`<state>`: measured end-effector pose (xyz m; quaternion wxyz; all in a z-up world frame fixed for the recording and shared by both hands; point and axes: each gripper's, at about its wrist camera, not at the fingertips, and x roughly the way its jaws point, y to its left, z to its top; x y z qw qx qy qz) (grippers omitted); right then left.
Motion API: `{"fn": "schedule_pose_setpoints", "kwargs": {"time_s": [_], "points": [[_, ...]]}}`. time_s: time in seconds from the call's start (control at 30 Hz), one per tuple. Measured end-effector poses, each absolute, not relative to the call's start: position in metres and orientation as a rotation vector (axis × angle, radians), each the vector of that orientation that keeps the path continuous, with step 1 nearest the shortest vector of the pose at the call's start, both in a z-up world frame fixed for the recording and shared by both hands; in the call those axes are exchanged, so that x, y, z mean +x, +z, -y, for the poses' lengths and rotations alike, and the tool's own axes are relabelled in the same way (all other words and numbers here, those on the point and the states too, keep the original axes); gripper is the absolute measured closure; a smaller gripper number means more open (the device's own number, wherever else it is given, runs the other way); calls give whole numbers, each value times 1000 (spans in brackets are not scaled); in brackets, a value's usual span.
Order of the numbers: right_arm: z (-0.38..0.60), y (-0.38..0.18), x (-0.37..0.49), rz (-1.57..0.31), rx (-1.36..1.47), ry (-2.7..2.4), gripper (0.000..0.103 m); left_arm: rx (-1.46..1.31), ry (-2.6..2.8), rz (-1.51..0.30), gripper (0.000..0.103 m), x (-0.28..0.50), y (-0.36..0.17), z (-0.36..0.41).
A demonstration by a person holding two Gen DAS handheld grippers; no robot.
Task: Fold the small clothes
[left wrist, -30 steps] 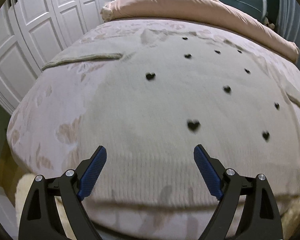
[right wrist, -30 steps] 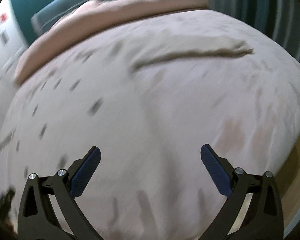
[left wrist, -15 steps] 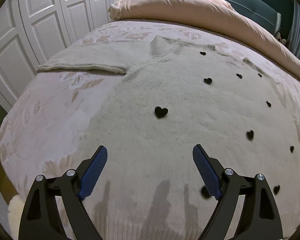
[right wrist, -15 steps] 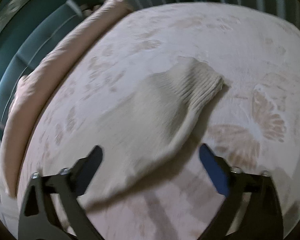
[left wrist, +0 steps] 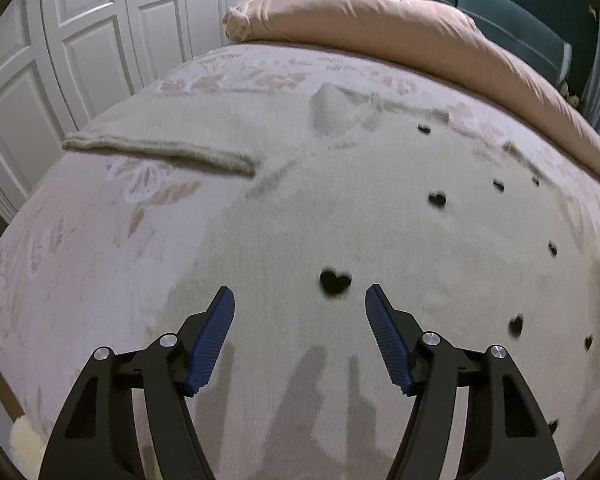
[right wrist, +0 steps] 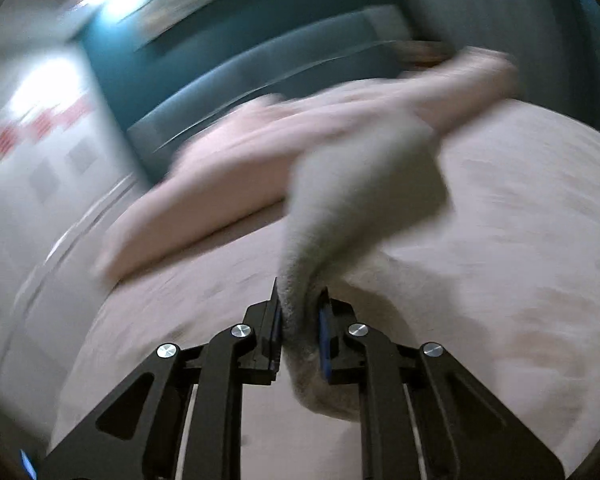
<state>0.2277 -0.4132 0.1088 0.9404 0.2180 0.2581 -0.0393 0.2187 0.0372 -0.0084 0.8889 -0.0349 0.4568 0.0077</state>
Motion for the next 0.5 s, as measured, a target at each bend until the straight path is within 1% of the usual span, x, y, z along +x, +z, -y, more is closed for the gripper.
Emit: {"fn": "schedule_pose_setpoints", "kwargs": {"time_s": [0.1,0.13,0.17,0.23,0.3,0.33,0.37,0.4,0.43,0.5], "points": [[315,78,264,-638,339,94,85,-124,-6,-934,38,228,-2,-40],[275,55,276,-705,273,125,78,-147,-25,-936,38,234,0,-40],[255,39,282,-750,235,138,74,-161,-45,-938,37,239,0,-40],[218,8,284,-831,166,139,73,-177,-77,-957,36,250,0,-38],[210,-4,270,-849,161,145,71,-207,-119,-975,32,262,-2,-38],[210,-3,262,-846,171,142,63,-235,-134,-979,32,268,-4,-38],[212,-1,249,-841,187,126,59,-266,-155,-982,31,274,-5,-38],[218,0,240,-835,204,110,52,-306,-170,-993,31,282,-8,-39],[231,2,228,-828,224,91,50,-356,-188,-1008,31,291,-12,-38],[247,1,207,-837,252,38,50,-422,-213,-1048,30,307,-22,-33]]}}
